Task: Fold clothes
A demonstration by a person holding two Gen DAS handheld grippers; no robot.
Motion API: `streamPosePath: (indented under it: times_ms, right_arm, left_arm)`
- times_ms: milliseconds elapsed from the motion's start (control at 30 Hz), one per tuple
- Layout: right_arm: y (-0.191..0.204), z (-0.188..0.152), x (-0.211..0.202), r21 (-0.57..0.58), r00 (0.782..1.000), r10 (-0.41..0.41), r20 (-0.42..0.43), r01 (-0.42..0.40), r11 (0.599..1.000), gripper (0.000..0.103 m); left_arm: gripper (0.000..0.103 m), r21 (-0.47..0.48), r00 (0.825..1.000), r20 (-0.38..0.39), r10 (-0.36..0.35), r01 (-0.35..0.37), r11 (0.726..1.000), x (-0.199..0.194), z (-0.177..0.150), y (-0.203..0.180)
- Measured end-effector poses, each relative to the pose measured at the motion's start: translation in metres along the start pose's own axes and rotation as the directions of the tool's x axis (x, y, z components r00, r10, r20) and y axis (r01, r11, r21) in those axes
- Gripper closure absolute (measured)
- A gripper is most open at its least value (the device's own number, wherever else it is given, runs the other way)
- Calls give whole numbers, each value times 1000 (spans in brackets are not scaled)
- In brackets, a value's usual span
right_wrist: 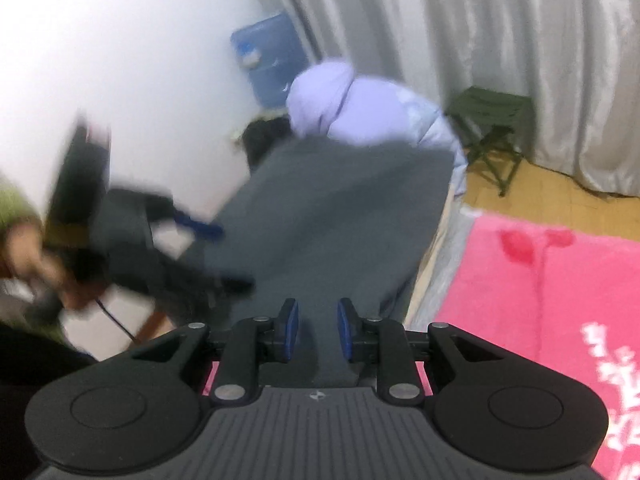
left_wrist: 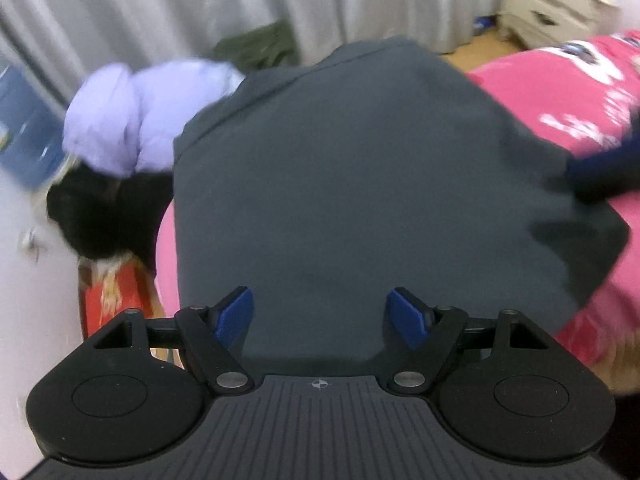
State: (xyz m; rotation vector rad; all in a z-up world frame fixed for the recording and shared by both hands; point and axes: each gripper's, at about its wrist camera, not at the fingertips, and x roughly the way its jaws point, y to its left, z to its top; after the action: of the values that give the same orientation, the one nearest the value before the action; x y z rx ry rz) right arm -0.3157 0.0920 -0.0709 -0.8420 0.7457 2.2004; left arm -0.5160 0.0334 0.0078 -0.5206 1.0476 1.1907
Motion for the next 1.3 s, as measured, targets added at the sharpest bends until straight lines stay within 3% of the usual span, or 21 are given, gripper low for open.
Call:
streamPosePath:
  times_ms: [33, 167, 267, 400, 467, 567, 733, 933, 1000, 1133, 1233, 1300]
  right_arm:
    - [-1, -8, 13, -35, 999, -28, -36, 27, 999, 80]
    - [-14, -21, 3, -61, 999, 40, 35, -37, 997, 80]
    - [-30, -27, -12, -46, 990, 92, 108, -87, 995, 78]
    - [-43, -29, -23, -68, 931, 269, 247, -261, 963, 78]
    - [-39, -30, -12, -83, 928, 298, 223, -286, 955, 78]
    - [-37, -36, 16, -121, 964, 227, 142, -210, 970, 81]
    - [-63, -27, 22, -32, 950, 286, 130, -284, 958, 82]
    - [-59, -32, 14, -63, 965, 240, 102, -235, 970, 82]
    - [-59, -38, 6, -22, 970, 222, 103, -221, 975, 82]
    - [-63, -48, -7, 80, 973, 198, 122, -209, 975, 78]
    - [-49, -51, -18, 92, 970, 196, 146, -211, 973, 78]
    - [-38, -52, -29, 82, 967, 192, 165, -207, 975, 75]
  left_arm:
    - [24, 5, 1000, 2, 22, -22, 1000, 1, 1, -3]
    - [22, 27, 992, 27, 120, -121, 992, 0, -1, -18]
    - [24, 6, 974, 16, 225, -225, 974, -7, 4, -22]
    - [24, 14, 954, -40, 296, -296, 955, -12, 5, -31]
    - [24, 28, 946, -76, 315, -313, 949, -14, 3, -37]
    - [24, 51, 931, -129, 342, -338, 940, -15, 1, -45]
    - [24, 17, 907, -153, 393, -396, 918, -4, 9, -47]
    - [24, -18, 883, -107, 457, -461, 887, 8, 18, -51]
    - [24, -36, 876, -94, 473, -477, 878, 5, 21, -52]
    - [24, -134, 864, -22, 503, -501, 855, -27, 19, -55]
    - [22, -228, 857, 26, 514, -496, 838, -66, 12, -62]
    - [20, -306, 861, 48, 506, -469, 828, -93, 7, -67]
